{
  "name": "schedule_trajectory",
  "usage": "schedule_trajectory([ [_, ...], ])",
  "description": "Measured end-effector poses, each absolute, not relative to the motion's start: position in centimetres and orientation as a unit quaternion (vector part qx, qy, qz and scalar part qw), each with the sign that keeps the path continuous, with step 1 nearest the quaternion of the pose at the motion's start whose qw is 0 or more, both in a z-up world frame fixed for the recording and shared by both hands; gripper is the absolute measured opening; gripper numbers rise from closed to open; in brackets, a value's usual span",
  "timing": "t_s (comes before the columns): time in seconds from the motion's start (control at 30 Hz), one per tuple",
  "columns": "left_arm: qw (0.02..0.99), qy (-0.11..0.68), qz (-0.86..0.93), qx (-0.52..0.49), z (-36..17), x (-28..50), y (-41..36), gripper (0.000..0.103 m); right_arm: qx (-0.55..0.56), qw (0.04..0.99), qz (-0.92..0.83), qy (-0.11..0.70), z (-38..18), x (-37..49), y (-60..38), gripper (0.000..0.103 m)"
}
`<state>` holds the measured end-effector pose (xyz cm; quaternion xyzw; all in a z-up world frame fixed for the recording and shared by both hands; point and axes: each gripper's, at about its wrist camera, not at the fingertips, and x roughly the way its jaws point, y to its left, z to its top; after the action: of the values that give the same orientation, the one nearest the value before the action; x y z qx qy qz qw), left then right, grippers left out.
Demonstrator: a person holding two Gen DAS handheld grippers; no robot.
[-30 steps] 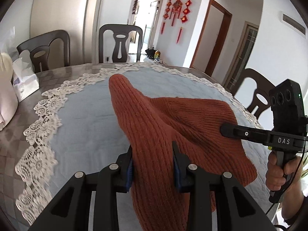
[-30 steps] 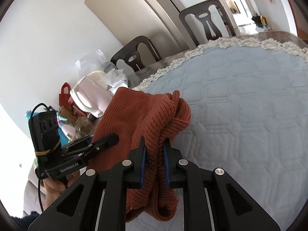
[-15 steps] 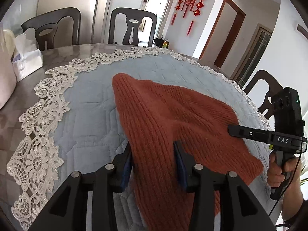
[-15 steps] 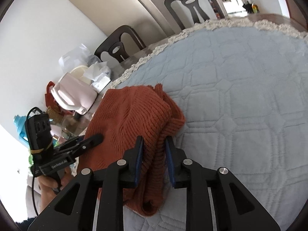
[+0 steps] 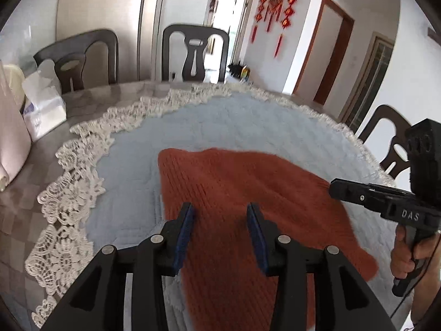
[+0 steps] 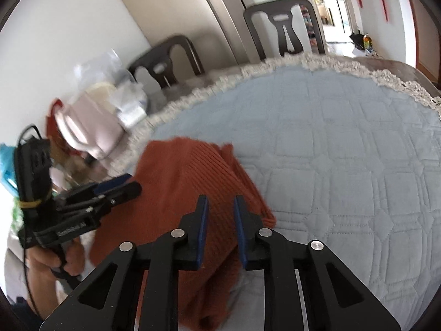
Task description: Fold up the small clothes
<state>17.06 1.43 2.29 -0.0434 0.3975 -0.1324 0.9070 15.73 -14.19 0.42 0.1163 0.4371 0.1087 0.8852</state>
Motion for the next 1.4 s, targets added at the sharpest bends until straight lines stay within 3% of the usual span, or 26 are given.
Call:
schedule_trajectory([
  [0.13, 0.905, 0.404, -0.127, -0.033, 0.8, 17.3, 1.1, 0.044, 0.098, 0.883, 0.096, 0.449, -1.2, 16.3, -14.6, 0.006],
  [0.4, 0.91, 0.397, -0.119, -0.024, 1.1, 16.6, 0.8, 0.044, 0.086, 0.886, 0.096, 0.446, -0.3, 15.7, -14.4, 0.009],
  [0.6, 0.922, 0.366, -0.126, -0.033, 3.8, 11.8, 1.6, 0.044, 0.042, 0.901, 0.146, 0.407, 3.1, 10.3, -11.9, 0.009],
  [0.83, 0.918, 0.368, -0.141, -0.039, 3.1, 7.6, 0.8, 0.044, -0.029, 0.884, 0.163, 0.438, 0.5, 7.9, -9.3, 0.009],
  [1.13, 0.922, 0.364, -0.132, -0.015, 1.7, 7.5, -0.7, 0.044, -0.012, 0.887, 0.158, 0.433, 0.0, 7.9, -10.7, 0.013],
  [1.4, 0.925, 0.352, -0.135, -0.049, 3.9, 6.7, 0.7, 0.044, -0.003, 0.907, 0.155, 0.392, 3.2, 7.8, -10.3, 0.016],
])
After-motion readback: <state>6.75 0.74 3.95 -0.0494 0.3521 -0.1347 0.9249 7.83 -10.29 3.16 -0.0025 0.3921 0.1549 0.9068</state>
